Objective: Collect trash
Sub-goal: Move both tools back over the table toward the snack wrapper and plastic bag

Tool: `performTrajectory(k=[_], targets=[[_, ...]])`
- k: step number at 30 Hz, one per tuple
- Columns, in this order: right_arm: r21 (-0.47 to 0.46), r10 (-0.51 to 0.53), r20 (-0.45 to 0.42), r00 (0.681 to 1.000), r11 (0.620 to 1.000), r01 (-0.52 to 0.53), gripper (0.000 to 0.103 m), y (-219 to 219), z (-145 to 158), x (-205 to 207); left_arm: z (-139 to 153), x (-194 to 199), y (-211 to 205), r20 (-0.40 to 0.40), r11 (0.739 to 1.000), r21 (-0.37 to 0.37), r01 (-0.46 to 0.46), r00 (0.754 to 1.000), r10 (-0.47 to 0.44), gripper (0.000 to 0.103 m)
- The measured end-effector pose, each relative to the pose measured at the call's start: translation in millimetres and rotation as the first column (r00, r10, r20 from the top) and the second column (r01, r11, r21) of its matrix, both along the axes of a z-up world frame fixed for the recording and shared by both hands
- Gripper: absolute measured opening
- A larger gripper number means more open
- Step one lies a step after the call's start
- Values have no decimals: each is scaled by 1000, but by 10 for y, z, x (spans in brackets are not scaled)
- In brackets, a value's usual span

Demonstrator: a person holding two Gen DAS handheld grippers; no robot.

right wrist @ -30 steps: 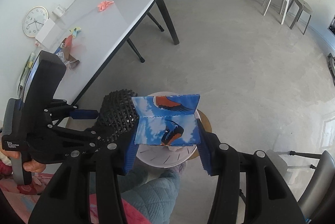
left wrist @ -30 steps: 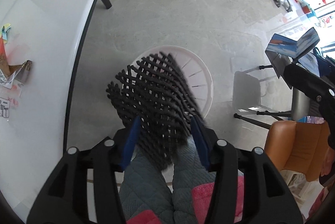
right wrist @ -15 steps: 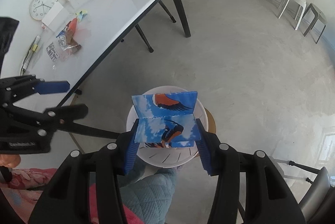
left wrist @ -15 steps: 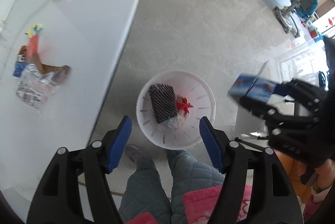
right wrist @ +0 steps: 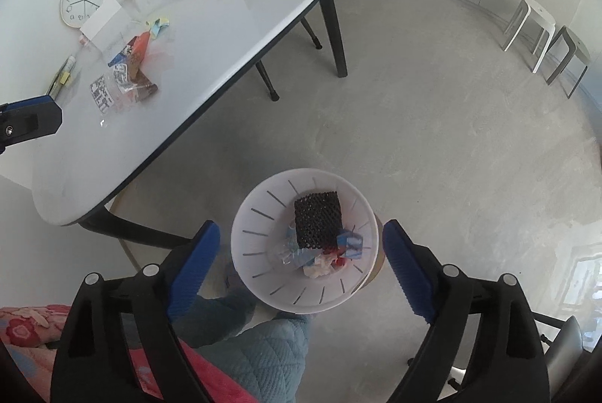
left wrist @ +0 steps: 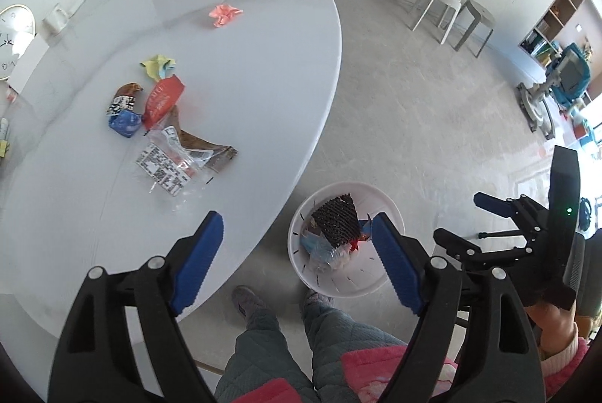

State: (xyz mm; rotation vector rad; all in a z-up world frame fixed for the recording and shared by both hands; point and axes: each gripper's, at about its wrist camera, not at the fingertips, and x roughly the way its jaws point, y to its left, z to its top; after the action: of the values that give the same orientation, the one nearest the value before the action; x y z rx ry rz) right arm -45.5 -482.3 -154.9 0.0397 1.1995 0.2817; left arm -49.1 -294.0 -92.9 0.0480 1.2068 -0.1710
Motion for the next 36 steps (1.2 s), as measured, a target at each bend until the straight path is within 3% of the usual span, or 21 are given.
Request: performTrajectory(k=[11, 24, 36], targets=[[-28, 67, 80, 995, 997, -65, 100, 169, 398, 129, 105, -13, 333, 47, 992, 2, -128, 991, 128, 87], [15, 122, 90, 988, 992, -124, 100, 469, 514, 401, 163, 11, 1175, 62, 950, 4, -313, 948, 312, 87], [36, 150, 103, 983, 987, -154, 100, 1280, 520, 784, -113, 525, 1836, -4, 959, -36, -282, 959, 282, 87]])
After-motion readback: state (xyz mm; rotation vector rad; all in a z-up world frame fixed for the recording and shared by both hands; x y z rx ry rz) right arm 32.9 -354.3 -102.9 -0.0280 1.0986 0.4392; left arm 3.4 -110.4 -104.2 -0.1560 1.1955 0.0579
